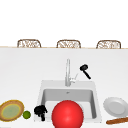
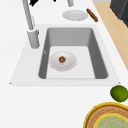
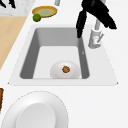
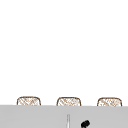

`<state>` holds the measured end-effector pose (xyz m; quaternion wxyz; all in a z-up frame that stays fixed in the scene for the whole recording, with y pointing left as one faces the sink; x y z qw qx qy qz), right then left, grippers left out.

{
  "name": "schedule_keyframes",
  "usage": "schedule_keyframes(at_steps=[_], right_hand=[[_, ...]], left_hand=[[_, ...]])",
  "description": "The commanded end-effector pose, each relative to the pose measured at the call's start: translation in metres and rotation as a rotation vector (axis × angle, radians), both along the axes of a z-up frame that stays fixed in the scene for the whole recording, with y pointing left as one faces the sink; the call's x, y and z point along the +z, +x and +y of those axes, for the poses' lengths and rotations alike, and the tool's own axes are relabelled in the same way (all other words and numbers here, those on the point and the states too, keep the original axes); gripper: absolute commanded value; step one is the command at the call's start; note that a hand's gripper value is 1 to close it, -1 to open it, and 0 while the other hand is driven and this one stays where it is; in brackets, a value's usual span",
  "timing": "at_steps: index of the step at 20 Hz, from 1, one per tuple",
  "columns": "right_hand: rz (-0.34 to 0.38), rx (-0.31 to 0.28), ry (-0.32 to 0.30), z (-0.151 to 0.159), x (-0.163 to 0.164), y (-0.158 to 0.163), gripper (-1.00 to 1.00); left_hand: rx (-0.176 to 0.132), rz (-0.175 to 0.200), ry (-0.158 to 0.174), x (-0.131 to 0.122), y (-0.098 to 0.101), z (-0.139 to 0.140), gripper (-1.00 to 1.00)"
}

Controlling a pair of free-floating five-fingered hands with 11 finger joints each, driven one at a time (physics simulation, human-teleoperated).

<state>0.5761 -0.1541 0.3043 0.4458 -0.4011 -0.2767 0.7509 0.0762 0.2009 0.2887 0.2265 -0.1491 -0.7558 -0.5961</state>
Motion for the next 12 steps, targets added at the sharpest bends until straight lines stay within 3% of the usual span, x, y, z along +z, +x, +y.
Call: schedule_keyframes(at_steps=[1,12], right_hand=[[0.0,0.01,0.125,-0.001,-0.007,-0.024,-1.0],[0.002,-0.002,0.262,-0.004,-0.016,-0.105,-1.0]], left_hand=[[0.0,0.0,0.0,0.0,0.0,0.0,0.0],[0.0,0.0,0.0,0.0,0.0,0.0,0.0]])
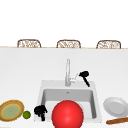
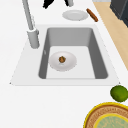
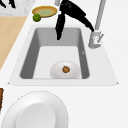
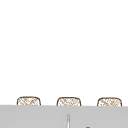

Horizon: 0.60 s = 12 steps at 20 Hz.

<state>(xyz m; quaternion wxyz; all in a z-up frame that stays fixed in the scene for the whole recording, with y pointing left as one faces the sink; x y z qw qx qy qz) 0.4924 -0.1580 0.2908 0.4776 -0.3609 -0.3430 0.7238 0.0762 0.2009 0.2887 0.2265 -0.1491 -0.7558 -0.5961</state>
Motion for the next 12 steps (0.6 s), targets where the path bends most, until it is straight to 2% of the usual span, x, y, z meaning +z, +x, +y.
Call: schedule_keyframes(at_steps=[1,4,7,9,12], right_hand=[[0.019,-0.013,0.08,0.0,0.0,-0.028,-1.0],[0.023,-0.022,0.103,0.003,-0.001,-0.048,-1.0],[0.018,0.0,0.114,0.003,-0.004,-0.074,-1.0],[-0.024,0.009,0.137,0.014,-0.022,-0.089,-1.0],[-0.066,0.01,0.139,0.023,-0.035,-0.11,-1.0]], left_hand=[[0.0,0.0,0.0,0.0,0.0,0.0,0.0],[0.0,0.0,0.0,0.0,0.0,0.0,0.0],[0.0,0.0,0.0,0.0,0.0,0.0,0.0],[0.0,0.0,0.0,0.0,0.0,0.0,0.0],[0.0,0.0,0.0,0.0,0.0,0.0,0.0]])
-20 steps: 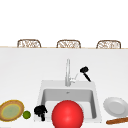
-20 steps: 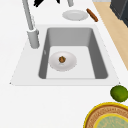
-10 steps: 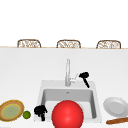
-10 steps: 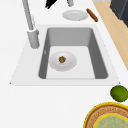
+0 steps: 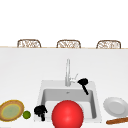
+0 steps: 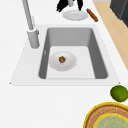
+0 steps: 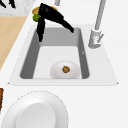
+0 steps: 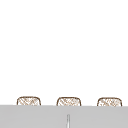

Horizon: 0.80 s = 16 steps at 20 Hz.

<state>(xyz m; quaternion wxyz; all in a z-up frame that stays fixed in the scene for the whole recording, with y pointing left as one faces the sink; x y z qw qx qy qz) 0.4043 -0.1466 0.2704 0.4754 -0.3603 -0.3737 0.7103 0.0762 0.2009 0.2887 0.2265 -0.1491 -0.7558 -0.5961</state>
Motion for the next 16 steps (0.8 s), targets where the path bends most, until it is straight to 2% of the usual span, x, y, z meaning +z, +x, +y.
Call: schedule_keyframes(at_steps=[1,7,12,14,16], right_hand=[[-0.032,0.001,0.09,0.015,-0.02,-0.028,-1.0],[-0.005,0.006,0.069,0.042,-0.059,-0.056,-1.0],[0.01,-0.015,0.058,0.06,-0.098,-0.06,-1.0],[0.01,0.007,0.038,0.059,-0.116,-0.064,-1.0],[0.026,0.015,0.048,0.061,-0.132,-0.071,-1.0]], left_hand=[[0.0,0.0,0.0,0.0,0.0,0.0,0.0],[0.0,0.0,0.0,0.0,0.0,0.0,0.0],[0.0,0.0,0.0,0.0,0.0,0.0,0.0],[0.0,0.0,0.0,0.0,0.0,0.0,0.0],[0.0,0.0,0.0,0.0,0.0,0.0,0.0]])
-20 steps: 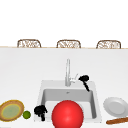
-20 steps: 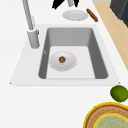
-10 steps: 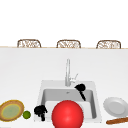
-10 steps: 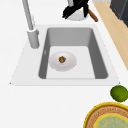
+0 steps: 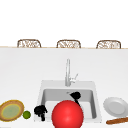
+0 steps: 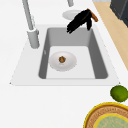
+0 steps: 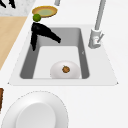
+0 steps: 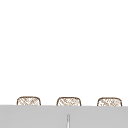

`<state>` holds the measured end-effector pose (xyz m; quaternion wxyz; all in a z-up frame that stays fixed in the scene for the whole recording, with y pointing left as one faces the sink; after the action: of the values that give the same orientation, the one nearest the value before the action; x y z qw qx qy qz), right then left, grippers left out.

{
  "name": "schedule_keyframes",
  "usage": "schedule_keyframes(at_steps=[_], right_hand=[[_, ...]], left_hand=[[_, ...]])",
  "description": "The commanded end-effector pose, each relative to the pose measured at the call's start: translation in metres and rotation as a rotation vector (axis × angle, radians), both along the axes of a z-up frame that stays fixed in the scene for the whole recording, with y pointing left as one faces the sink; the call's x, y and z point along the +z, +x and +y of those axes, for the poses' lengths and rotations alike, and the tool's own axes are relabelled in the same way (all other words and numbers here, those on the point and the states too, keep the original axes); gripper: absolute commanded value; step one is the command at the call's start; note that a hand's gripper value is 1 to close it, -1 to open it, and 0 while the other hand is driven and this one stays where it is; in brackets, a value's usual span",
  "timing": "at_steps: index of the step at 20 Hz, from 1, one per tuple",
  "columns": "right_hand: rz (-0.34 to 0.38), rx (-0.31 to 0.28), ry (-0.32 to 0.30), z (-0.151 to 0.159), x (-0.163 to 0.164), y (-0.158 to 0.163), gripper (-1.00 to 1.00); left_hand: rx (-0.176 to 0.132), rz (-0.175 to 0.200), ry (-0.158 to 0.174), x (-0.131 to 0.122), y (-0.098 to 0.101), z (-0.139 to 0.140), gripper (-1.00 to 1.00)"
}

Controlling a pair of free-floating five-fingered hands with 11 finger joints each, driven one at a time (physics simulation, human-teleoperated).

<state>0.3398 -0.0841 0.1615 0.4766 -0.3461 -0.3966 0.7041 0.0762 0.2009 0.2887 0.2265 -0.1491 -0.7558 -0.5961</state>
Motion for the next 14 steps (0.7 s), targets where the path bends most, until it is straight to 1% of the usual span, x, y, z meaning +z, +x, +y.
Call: schedule_keyframes(at_steps=[1,3,5,7,8,12,14], right_hand=[[0.034,0.0,0.0,0.0,-0.031,-0.008,-1.0],[0.034,0.002,0.004,0.002,-0.047,-0.012,-1.0],[0.032,-0.013,0.005,0.005,-0.063,-0.01,-1.0],[0.059,-0.023,0.037,0.004,-0.077,0.008,-1.0],[0.061,-0.021,0.042,0.004,-0.086,0.019,-1.0],[0.082,-0.006,0.045,-0.003,-0.123,0.047,-1.0],[0.107,-0.002,0.069,-0.001,-0.137,0.06,-1.0]], left_hand=[[0.0,0.0,0.0,0.0,0.0,0.0,0.0],[0.0,0.0,0.0,0.0,0.0,0.0,0.0],[0.0,0.0,0.0,0.0,0.0,0.0,0.0],[0.0,0.0,0.0,0.0,0.0,0.0,0.0],[0.0,0.0,0.0,0.0,0.0,0.0,0.0],[0.0,0.0,0.0,0.0,0.0,0.0,0.0],[0.0,0.0,0.0,0.0,0.0,0.0,0.0]])
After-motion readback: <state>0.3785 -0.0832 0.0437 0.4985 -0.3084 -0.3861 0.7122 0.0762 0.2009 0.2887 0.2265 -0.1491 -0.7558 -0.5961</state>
